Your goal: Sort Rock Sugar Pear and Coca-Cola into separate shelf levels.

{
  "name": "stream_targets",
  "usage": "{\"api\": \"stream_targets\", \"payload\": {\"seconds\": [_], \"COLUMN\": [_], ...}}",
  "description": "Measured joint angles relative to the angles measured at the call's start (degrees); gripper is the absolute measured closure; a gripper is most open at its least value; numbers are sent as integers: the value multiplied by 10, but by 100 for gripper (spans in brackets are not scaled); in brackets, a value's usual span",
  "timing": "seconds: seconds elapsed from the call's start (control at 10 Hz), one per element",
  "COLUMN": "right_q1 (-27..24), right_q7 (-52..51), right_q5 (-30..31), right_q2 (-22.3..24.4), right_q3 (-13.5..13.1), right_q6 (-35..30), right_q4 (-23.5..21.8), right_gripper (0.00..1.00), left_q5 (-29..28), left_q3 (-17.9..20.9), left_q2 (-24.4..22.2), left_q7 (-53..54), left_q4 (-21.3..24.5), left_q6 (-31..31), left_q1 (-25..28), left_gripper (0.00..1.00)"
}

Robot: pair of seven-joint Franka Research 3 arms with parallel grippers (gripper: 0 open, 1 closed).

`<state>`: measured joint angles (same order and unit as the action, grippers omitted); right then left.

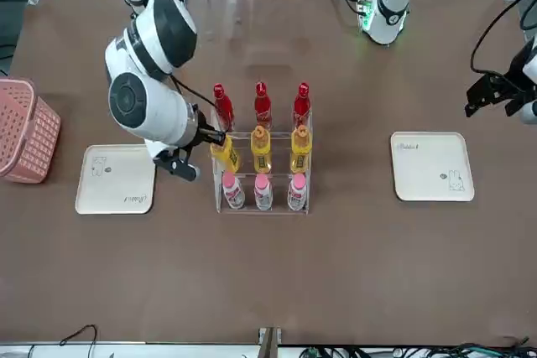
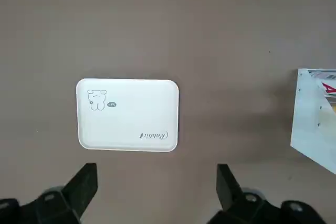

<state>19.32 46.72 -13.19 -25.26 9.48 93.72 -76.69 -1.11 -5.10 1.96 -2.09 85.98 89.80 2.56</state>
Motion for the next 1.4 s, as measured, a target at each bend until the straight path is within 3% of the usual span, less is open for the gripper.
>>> {"api": "stream_targets", "payload": {"seconds": [0.1,0.2,0.4,0.5,0.8,1.0,1.4], "right_q1": [-1,-3,-27,-56,-167,-231,-258], "right_q7": [0,0,-2,-29,-253,-376,-442], "right_q5": [0,0,0,-1,0,41,114], "right_q2": [0,0,7,13,41,69,181], "right_q3": [0,-1,-5,-5,-8,-12,-61], "right_q6": [0,0,1,1,-4,-7,-92], "right_q4": [0,2,13,22,30,30,3], "right_gripper": [42,34,6,0,0,0,0], "left_q5": [0,0,0,0,0,0,0], "left_q3": [0,0,0,0,1,1,0], "left_q2": [0,0,0,0,0,0,0], "left_q7": [0,0,0,0,0,0,0], "left_q4": [0,0,0,0,0,-1,-3], "left_q6": [0,0,0,0,0,0,0], "left_q1": [0,0,0,0,2,5,3], "left_gripper": [0,0,0,0,0,0,0]}}
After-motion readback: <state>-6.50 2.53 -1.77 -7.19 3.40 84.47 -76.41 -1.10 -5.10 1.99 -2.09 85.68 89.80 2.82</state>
